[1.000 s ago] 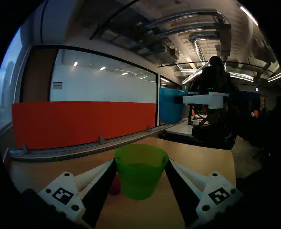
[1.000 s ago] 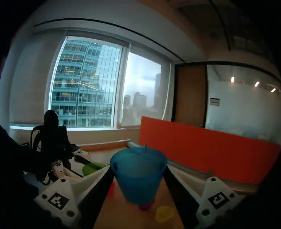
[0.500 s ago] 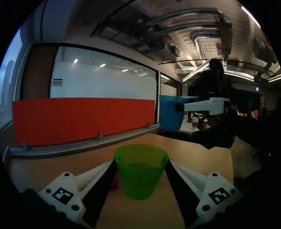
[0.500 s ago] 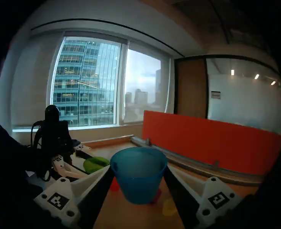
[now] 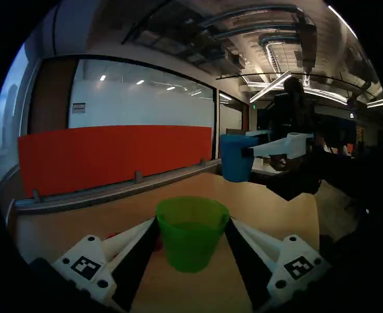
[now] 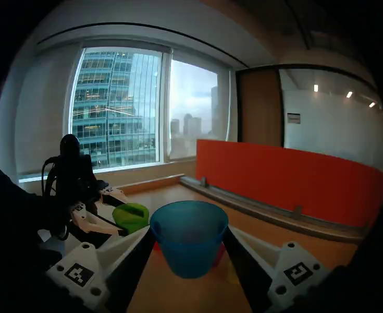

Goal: Pour water

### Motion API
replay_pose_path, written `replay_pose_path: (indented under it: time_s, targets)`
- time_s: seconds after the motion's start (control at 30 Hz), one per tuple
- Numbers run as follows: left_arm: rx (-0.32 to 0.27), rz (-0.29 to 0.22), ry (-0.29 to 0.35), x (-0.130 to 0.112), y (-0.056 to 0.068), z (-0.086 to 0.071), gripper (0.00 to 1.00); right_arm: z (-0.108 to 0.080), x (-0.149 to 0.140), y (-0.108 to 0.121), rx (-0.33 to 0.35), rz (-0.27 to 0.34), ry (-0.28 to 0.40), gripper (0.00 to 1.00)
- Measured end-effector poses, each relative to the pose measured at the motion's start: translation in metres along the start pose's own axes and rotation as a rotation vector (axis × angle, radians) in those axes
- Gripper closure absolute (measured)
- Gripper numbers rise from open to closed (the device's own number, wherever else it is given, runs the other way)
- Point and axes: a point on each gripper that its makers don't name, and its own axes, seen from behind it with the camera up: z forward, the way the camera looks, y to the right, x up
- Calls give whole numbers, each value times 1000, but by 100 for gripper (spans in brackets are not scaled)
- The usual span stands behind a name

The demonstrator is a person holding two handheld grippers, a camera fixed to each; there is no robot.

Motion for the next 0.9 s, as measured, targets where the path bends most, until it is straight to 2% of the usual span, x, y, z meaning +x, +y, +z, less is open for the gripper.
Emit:
replay_pose_path:
  time_s: [0.43, 0.67, 0.9]
  targets:
    - [8, 14, -125, -41, -12, 13, 14, 1, -49, 0, 28, 25, -88, 9]
    - [4, 37, -212, -67, -14, 21, 14, 6, -79, 2, 48, 42, -143, 9]
    - [-1, 38, -302, -96, -17, 29, 14, 9, -108, 4, 61, 41, -207, 9]
